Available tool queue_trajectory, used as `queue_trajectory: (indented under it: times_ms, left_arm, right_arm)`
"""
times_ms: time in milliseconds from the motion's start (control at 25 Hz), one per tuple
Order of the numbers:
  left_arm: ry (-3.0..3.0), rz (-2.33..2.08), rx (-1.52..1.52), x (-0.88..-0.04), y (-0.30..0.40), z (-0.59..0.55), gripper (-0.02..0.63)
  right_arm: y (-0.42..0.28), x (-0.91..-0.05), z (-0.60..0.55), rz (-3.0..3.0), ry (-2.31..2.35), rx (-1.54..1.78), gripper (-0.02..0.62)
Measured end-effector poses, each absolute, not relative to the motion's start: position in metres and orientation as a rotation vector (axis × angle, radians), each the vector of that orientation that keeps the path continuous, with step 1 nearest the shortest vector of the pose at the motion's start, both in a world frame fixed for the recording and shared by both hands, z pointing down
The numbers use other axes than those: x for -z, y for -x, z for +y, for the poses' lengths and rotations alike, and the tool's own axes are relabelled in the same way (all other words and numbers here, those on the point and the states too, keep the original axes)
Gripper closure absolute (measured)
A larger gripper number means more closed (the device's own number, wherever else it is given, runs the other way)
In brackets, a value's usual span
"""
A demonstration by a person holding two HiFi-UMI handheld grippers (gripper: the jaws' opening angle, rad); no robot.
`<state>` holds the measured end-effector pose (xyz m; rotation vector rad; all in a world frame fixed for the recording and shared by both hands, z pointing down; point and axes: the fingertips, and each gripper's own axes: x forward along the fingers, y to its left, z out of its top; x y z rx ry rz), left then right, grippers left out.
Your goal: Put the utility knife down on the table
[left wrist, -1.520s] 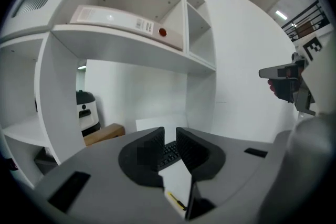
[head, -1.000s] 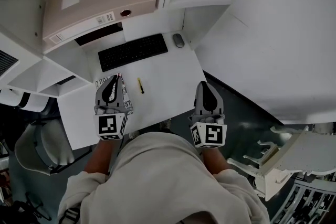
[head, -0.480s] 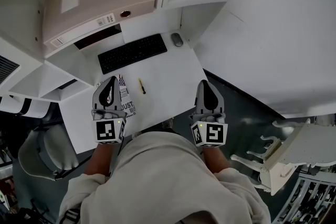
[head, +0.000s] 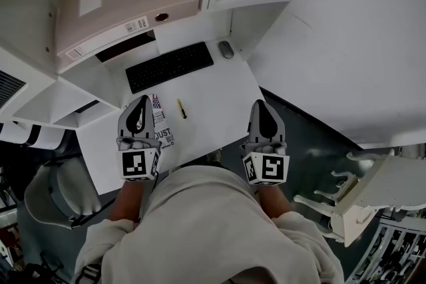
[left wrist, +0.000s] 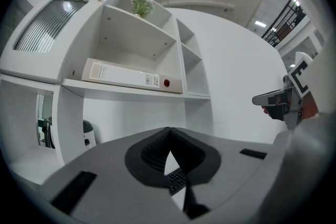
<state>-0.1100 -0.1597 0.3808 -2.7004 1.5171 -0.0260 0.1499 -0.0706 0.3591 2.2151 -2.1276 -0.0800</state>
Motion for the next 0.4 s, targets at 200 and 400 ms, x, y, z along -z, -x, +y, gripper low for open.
queue_trajectory:
  times_ms: [200, 400]
  left_arm:
    - [2.699, 1.517, 0.023, -0.3799, 0.1094, -0.1605, 0.606]
    - [2.699, 1.514, 0.021, -0.3821, 0.1079, -0.1605, 0.606]
  right_arm:
    - [-0.1512, -0.3569, -0.0708, -2.121, -2.214, 0.087, 0.592]
    - [-0.1538, -0.3579, -0.0711, -2.121, -2.219, 0.088, 0.592]
